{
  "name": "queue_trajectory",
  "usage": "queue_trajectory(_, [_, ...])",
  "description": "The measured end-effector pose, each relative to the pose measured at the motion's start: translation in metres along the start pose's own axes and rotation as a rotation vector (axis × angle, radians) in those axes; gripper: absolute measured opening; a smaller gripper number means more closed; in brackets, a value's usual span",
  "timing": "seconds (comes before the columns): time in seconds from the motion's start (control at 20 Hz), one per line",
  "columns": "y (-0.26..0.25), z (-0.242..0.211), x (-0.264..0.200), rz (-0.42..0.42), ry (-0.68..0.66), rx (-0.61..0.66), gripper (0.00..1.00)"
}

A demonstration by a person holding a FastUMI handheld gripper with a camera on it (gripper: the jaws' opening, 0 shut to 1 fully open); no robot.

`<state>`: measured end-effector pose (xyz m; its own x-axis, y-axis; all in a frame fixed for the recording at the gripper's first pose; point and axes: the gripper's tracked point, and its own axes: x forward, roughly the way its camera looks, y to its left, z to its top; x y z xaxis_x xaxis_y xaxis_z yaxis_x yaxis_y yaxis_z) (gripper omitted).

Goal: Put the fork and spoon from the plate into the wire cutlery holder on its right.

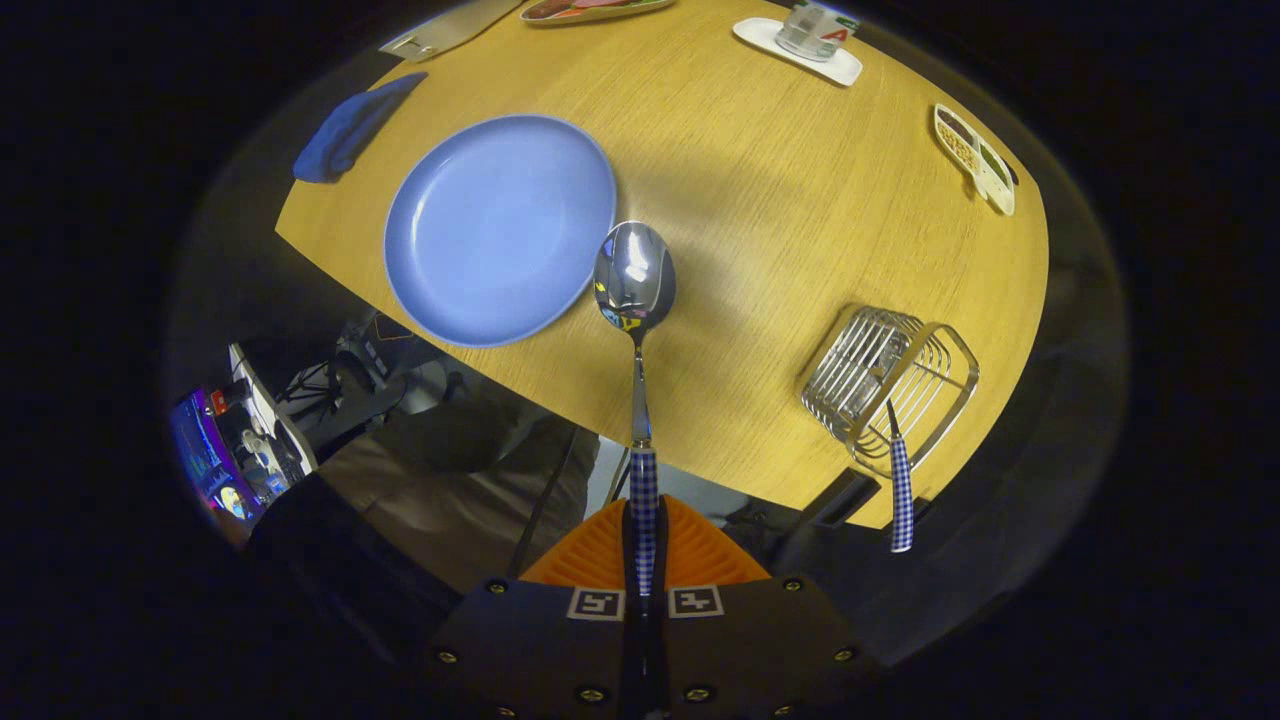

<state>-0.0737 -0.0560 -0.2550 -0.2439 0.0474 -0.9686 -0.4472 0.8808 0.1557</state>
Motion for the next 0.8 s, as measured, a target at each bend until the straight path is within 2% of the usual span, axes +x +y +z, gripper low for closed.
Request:
queue_trajectory(0.6, [-0.060, -0.053, -0.030, 0.008, 0.043, 0.106, 0.02])
queue_trajectory(0.8, [-0.064, -0.065, -0.034, 0.065, 0.065, 0.157, 0.01])
